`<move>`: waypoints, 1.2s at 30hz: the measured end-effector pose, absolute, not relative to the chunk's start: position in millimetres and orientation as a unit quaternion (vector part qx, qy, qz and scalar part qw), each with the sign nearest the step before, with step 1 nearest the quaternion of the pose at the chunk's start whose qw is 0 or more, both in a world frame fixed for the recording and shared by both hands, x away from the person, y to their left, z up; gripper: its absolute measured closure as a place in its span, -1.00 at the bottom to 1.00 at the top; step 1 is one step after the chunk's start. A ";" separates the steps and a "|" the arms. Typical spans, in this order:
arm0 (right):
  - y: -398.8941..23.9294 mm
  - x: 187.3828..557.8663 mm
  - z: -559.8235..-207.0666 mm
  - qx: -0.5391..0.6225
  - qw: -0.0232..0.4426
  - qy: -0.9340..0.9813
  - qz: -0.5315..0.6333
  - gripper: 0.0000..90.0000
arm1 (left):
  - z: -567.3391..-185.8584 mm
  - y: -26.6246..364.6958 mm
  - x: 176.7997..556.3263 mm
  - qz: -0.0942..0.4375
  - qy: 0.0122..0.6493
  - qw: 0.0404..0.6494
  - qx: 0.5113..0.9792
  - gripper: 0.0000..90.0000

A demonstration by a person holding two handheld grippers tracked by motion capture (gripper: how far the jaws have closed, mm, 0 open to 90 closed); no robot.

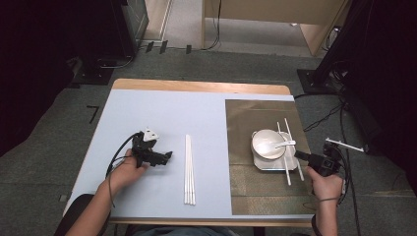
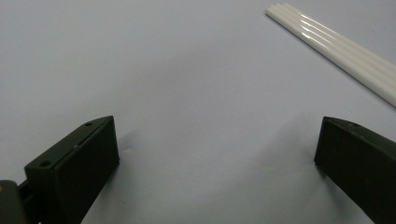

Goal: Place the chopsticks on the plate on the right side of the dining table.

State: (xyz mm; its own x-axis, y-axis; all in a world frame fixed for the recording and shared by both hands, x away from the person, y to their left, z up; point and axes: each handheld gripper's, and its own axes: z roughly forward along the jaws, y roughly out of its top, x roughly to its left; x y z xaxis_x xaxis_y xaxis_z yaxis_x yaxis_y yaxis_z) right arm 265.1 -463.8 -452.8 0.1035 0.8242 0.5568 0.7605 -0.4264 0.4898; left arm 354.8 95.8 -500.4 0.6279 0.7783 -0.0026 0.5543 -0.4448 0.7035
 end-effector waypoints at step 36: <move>-461.3 269.6 -462.5 0.743 0.023 0.543 0.392 0.89 | -500.4 95.8 354.7 0.163 0.400 0.344 0.834 -1.00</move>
State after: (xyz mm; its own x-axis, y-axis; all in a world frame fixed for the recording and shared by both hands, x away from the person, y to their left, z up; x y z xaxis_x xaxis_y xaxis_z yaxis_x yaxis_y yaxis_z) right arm 269.6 -461.3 -462.5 0.1038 0.8244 0.5563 0.7879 -0.4095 0.4599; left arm 354.7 95.8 -500.4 0.6277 0.7785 -0.0028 0.5544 -0.4445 0.7036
